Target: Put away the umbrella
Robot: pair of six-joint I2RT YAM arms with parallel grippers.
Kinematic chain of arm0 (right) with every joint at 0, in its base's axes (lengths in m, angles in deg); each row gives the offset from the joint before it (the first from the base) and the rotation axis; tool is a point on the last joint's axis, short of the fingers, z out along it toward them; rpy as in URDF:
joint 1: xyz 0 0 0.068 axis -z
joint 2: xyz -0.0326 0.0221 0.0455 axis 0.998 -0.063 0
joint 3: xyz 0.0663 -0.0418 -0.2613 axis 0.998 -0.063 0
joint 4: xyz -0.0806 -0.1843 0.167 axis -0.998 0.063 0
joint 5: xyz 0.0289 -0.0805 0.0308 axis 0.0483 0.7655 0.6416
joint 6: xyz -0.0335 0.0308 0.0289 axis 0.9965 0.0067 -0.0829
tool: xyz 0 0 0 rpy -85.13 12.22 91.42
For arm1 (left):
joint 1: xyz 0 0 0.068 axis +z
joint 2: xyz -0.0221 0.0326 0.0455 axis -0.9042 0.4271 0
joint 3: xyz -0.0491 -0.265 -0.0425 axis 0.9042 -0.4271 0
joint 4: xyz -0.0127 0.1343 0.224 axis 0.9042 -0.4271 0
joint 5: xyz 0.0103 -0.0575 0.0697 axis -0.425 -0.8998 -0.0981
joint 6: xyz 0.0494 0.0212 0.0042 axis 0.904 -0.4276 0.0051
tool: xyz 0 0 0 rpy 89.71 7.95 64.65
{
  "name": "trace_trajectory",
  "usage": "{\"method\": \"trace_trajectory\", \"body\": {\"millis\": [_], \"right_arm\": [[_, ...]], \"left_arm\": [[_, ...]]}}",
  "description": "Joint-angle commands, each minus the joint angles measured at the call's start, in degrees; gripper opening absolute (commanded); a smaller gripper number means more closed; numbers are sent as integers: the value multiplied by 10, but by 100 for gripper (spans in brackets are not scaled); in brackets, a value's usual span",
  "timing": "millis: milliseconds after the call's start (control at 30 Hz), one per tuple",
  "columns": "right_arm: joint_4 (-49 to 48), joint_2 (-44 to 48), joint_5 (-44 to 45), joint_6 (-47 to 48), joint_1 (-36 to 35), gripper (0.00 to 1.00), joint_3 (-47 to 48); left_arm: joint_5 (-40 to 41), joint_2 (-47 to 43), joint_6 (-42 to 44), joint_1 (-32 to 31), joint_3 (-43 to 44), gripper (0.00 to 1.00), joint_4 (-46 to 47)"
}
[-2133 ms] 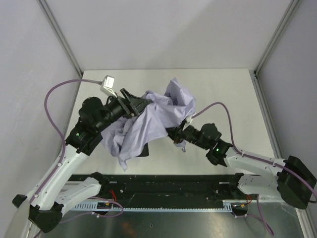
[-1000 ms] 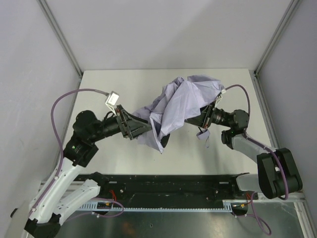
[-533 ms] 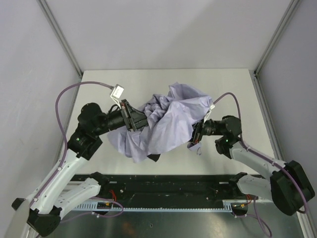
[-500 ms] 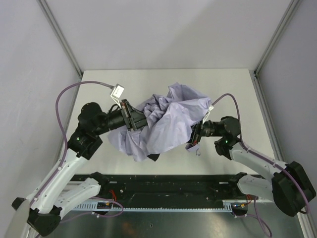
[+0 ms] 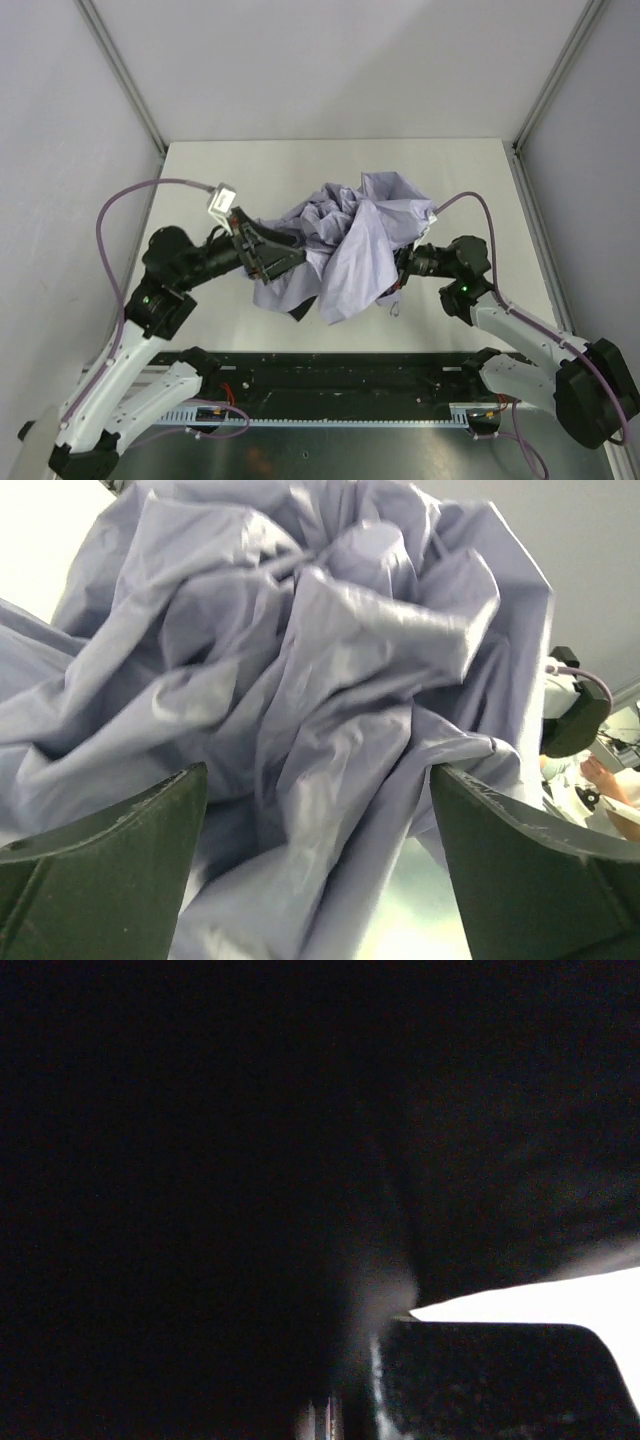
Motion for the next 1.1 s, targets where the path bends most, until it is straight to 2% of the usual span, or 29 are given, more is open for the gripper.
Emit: {"method": "trace_trajectory", "body": {"millis": [0, 233, 367, 667, 900, 1067], "right_arm": [[-60, 27, -47, -5, 34, 0, 10], [-62, 22, -47, -5, 43, 0, 10], [-63, 17, -40, -8, 42, 0, 10], [-75, 4, -36, -16, 42, 0, 10], [-75, 6, -43, -17, 20, 0, 10], [-16, 25, -39, 24, -9, 0, 10]], "left_arm": [[15, -61, 5, 2, -31, 98, 14], [68, -96, -39, 2, -30, 99, 16], [66, -83, -39, -14, -8, 99, 21], [147, -55, 60, -150, -3, 100, 54], [185, 21, 83, -159, 45, 99, 59], [238, 74, 74, -159, 92, 99, 70]]}}
